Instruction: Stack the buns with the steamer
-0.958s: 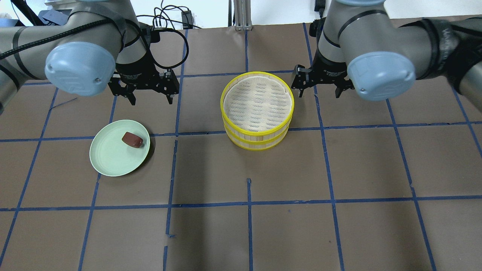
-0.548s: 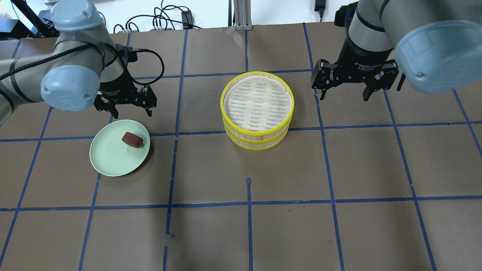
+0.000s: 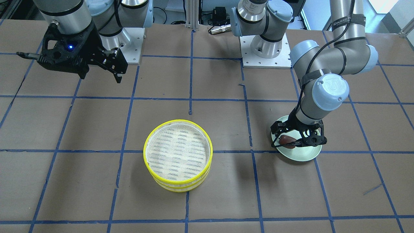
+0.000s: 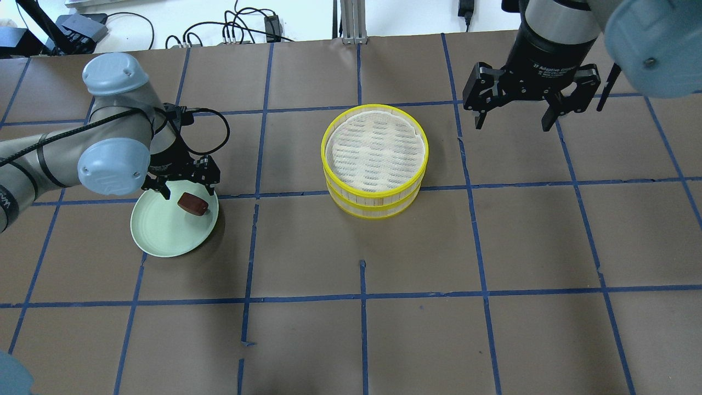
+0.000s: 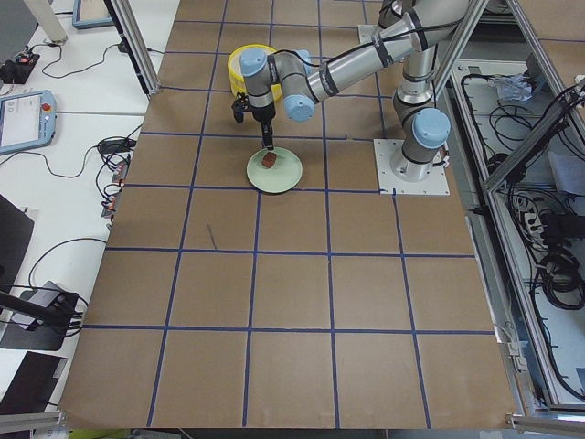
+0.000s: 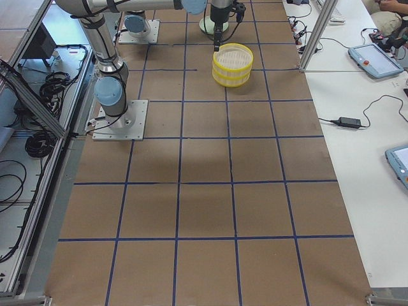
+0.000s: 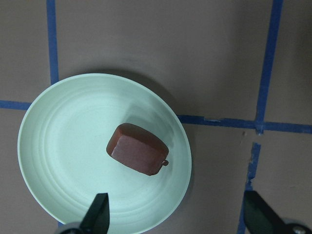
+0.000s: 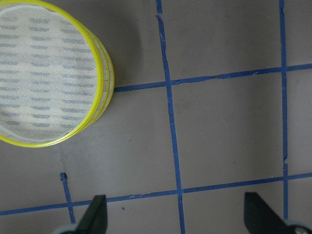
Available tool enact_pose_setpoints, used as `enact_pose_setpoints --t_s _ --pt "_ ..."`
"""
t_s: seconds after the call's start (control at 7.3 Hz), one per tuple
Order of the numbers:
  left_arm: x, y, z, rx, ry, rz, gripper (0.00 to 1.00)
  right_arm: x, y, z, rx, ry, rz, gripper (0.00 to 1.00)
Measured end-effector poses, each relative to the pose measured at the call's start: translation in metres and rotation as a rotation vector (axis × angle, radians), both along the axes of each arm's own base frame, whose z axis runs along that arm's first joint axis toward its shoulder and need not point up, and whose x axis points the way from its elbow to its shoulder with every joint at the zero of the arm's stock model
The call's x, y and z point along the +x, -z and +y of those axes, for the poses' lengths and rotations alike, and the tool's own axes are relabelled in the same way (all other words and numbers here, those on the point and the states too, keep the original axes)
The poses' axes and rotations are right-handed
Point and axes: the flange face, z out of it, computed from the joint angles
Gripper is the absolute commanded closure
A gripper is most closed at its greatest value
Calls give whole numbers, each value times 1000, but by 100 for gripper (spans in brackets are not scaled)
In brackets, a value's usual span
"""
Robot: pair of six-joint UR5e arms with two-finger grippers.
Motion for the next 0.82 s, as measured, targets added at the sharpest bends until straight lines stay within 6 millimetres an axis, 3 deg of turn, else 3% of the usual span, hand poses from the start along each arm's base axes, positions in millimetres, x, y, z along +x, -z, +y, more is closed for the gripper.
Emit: enact_pose_setpoints --t_s 0.27,0.68,0.82 --pt "19 24 1 -17 21 23 9 1 1 0 3 1 0 0" --pt "24 37 -2 -11 31 33 21 3 3 1 6 -3 0 0" --pt "25 40 -4 -6 32 34 30 3 3 1 7 -3 -1 0"
